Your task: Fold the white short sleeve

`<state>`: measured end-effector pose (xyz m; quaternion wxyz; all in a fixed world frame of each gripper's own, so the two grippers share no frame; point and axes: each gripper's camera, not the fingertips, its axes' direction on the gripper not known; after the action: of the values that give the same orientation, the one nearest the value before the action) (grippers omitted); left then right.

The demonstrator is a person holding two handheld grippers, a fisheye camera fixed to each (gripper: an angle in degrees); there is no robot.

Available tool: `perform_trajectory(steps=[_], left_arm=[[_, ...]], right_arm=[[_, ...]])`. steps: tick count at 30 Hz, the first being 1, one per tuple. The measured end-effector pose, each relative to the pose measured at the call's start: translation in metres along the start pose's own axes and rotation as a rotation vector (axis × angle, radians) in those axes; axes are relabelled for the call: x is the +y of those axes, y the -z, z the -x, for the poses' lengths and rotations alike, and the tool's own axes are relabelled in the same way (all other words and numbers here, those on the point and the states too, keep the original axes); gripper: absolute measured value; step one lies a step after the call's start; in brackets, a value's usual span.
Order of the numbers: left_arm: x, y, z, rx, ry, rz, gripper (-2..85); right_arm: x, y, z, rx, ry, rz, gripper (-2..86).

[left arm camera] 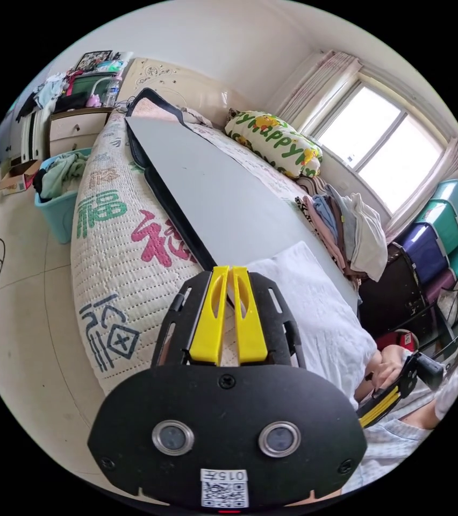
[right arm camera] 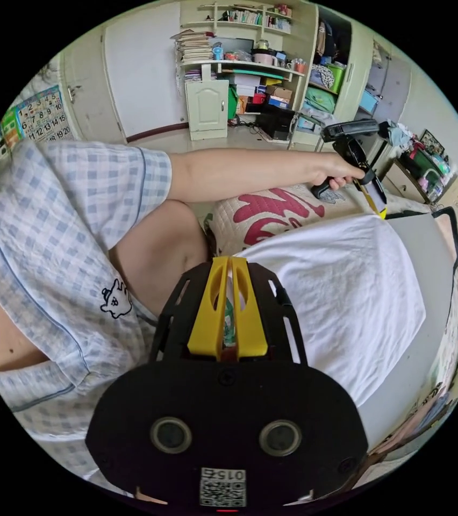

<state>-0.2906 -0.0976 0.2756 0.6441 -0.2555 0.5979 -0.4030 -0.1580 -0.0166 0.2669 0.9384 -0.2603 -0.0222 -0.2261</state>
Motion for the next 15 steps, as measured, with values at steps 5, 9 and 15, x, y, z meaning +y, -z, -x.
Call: perform_trajectory(steps=[5, 9, 15], left_arm=[[0.018, -0.004, -0.008, 0.016, 0.011, -0.025, -0.1], [0.035, -0.002, -0.014, 0.044, 0.018, -0.061, 0.9], [0.078, 0.032, -0.052, 0.202, -0.067, -0.028, 7.6]], right_arm=[[0.003, 0.002, 0.030, -0.043, 0.106, -0.021, -0.8], [0.012, 0.011, 0.028, 0.045, 0.083, -0.041, -0.3], [0.073, 0.060, -0.018, 0.151, -0.087, -0.153, 2.7]])
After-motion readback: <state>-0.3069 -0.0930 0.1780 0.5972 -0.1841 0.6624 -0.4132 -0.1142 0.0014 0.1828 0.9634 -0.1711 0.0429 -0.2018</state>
